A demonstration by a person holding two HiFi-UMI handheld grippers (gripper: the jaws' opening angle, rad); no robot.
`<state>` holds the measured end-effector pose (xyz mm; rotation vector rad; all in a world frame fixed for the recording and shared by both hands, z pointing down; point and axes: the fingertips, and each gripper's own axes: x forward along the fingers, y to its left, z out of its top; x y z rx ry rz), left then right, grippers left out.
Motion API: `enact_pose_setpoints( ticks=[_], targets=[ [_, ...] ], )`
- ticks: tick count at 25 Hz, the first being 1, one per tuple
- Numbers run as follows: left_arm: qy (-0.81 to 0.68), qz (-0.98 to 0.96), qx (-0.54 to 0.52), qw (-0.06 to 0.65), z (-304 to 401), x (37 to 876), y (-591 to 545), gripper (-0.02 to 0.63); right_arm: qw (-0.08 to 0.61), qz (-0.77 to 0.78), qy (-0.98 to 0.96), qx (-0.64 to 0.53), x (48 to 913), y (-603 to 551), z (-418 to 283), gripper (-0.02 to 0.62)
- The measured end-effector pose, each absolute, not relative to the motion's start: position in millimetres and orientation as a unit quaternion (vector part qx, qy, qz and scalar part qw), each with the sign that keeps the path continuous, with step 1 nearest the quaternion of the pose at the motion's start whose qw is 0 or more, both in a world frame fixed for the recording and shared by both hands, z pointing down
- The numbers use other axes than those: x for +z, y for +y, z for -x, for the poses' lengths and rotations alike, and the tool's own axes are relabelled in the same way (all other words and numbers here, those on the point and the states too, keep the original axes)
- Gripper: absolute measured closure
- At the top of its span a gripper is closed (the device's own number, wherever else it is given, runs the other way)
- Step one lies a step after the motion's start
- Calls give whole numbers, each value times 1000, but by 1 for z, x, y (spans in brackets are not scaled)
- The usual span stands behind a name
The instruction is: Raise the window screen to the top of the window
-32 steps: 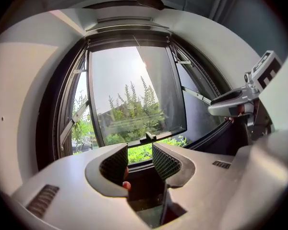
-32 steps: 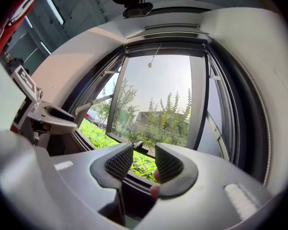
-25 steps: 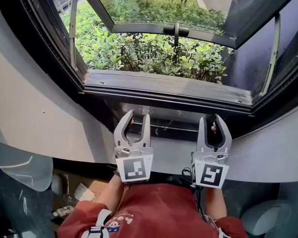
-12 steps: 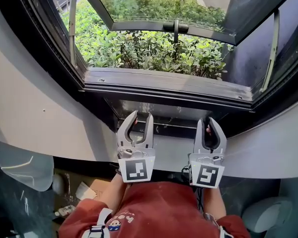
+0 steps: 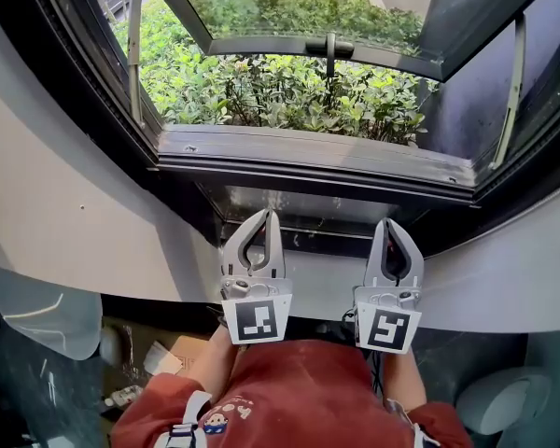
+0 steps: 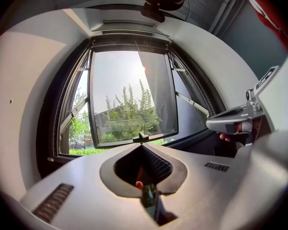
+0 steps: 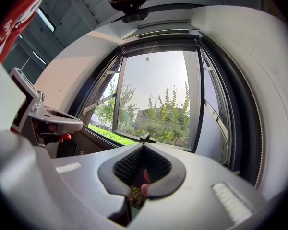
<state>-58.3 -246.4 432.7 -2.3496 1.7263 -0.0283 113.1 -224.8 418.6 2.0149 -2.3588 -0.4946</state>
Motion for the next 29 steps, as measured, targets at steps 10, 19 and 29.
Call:
enact_pose_setpoints(
  ticks=[10, 19, 29],
  targets=[
    [586, 803, -4, 108, 56, 431, -242, 600, 8, -635, -755, -165, 417, -222, -109, 584],
    [576, 810, -2, 110, 53, 431, -238, 600, 8, -634, -754, -170, 416, -219, -105, 584],
    [563, 820, 9, 106, 46, 431, -238, 600, 11, -638, -751, -170, 417, -218, -105, 584]
  ],
)
